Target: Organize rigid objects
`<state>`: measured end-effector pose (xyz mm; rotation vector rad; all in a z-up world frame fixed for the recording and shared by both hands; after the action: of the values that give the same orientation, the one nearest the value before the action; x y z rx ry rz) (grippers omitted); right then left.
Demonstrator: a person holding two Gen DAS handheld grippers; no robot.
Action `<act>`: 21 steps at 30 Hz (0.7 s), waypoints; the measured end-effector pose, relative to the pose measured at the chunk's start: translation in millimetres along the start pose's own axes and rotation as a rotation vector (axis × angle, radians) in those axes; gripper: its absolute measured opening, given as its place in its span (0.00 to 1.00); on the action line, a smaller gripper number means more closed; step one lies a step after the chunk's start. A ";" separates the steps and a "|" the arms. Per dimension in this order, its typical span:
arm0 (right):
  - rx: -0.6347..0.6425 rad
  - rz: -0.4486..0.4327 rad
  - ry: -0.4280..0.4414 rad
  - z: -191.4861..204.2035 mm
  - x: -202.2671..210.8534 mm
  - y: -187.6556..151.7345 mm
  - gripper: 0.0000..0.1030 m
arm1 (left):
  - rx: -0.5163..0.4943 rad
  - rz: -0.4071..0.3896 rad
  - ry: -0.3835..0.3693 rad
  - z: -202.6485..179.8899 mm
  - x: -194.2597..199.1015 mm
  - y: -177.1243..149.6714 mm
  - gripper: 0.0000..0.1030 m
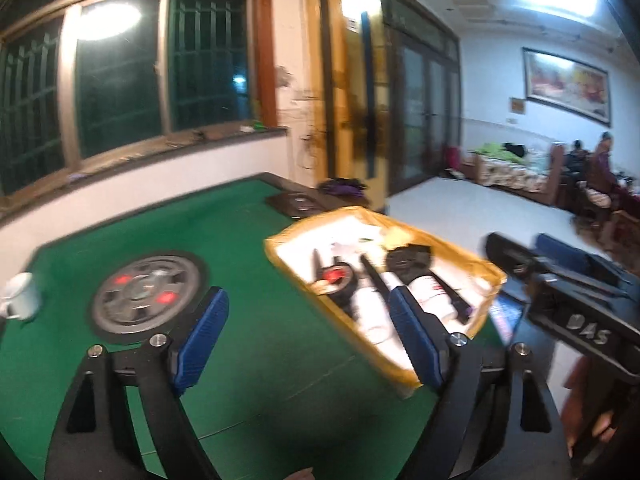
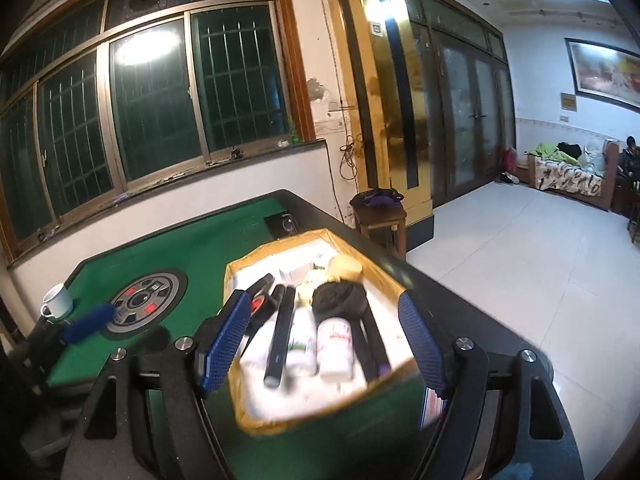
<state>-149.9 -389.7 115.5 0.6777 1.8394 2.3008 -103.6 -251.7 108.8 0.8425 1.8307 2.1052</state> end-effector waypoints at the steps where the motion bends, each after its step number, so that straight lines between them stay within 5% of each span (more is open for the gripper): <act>1: -0.015 -0.033 -0.014 0.8 7.6 -2.0 0.69 | -0.002 -0.005 0.033 3.8 2.5 -2.1 0.80; 4: 0.013 -0.102 -0.031 8.6 20.2 -3.1 0.70 | -0.009 0.016 0.071 8.4 2.1 -11.4 0.81; 17: 0.028 -0.032 -0.061 16.1 49.2 -38.3 0.70 | 0.031 0.041 0.018 5.5 11.8 -26.5 0.80; 21: 0.043 -0.063 -0.087 19.0 59.8 -45.7 0.80 | 0.026 0.014 0.025 5.4 19.0 -25.5 0.80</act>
<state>-203.7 -339.3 91.2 0.7034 1.8495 2.1638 -120.9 -232.3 89.7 0.8419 1.8739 2.1137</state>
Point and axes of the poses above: each gripper's, at about its wrist camera, not at the fingertips, and x roughly against the way its jaws point, z to its left, y to its top, the point moved 5 cm from there along -x, roughly the way its jaws point, and after that the axes turned 10 degrees about -z, right-handed, at the moved point
